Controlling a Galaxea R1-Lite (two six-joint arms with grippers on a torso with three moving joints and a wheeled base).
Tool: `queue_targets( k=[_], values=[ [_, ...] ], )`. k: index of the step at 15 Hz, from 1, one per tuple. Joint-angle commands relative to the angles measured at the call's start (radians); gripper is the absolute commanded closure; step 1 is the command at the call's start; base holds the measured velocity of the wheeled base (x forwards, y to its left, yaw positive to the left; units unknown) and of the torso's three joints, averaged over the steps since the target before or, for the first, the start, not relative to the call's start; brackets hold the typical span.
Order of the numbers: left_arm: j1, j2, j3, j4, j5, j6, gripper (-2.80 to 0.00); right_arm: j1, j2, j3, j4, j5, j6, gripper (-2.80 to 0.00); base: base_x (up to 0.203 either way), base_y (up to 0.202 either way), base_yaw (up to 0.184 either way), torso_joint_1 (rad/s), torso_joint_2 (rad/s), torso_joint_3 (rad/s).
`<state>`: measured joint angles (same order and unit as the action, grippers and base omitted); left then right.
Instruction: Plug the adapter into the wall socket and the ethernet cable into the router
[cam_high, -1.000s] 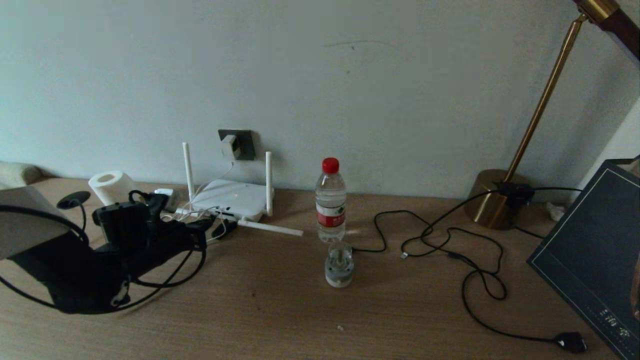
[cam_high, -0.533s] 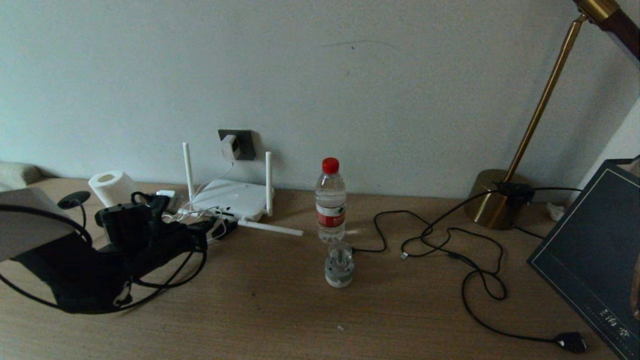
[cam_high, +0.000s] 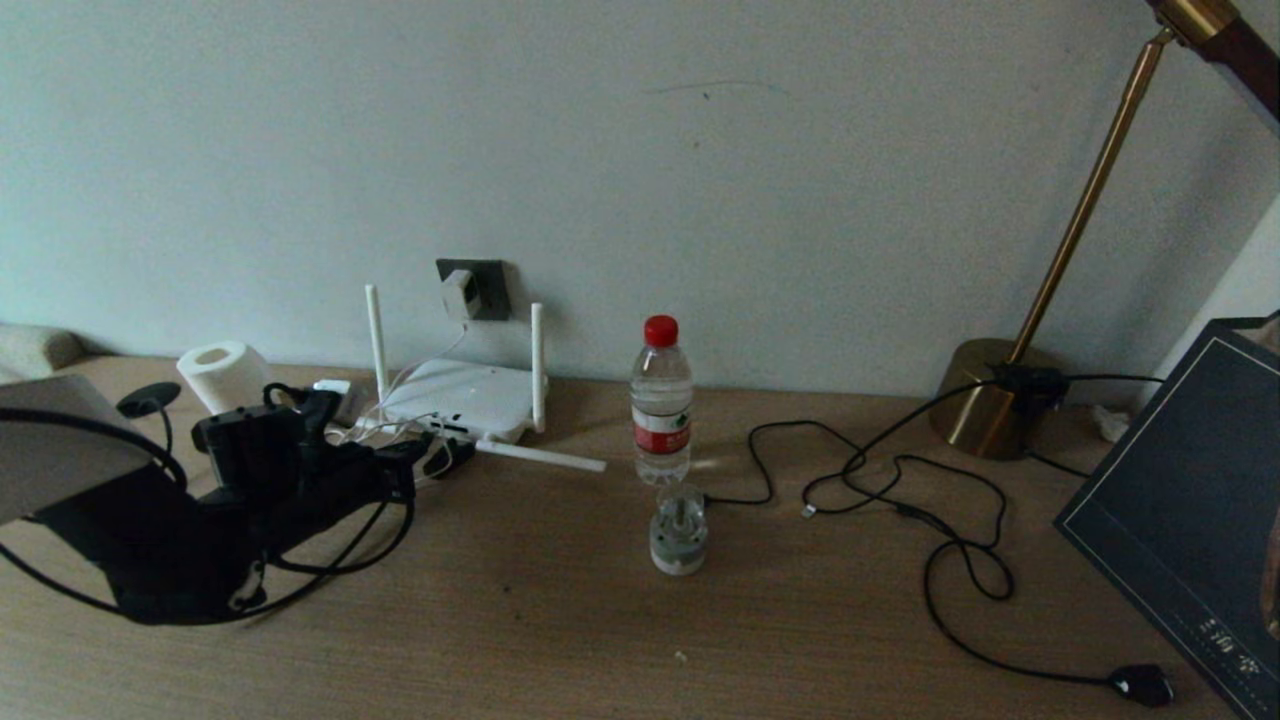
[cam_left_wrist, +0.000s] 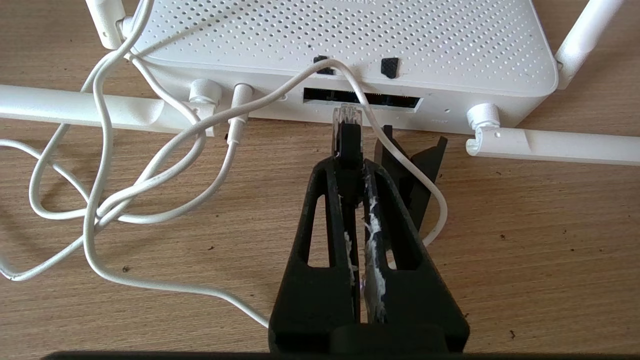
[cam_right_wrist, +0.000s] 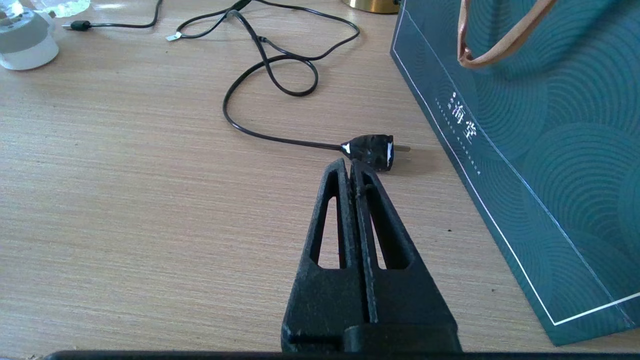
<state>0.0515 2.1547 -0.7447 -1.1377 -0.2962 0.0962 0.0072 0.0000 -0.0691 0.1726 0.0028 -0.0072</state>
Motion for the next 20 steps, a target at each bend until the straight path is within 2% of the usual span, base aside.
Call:
queue_targets(
  k=[1, 20],
  values=[
    [0.001, -0.001, -0.001, -0.006, -0.001, 0.0, 0.0, 0.0, 0.002, 0.0, 0.001, 0.0, 0.0, 0.0, 0.0, 0.0, 0.0, 0.0, 0.0, 0.0],
    [0.014, 0.005, -0.019, -0.005, -0.01, 0.0, 0.0, 0.0, 0.002, 0.0, 0.001, 0.0, 0.0, 0.0, 0.0, 0.0, 0.0, 0.0, 0.0, 0.0]
  ],
)
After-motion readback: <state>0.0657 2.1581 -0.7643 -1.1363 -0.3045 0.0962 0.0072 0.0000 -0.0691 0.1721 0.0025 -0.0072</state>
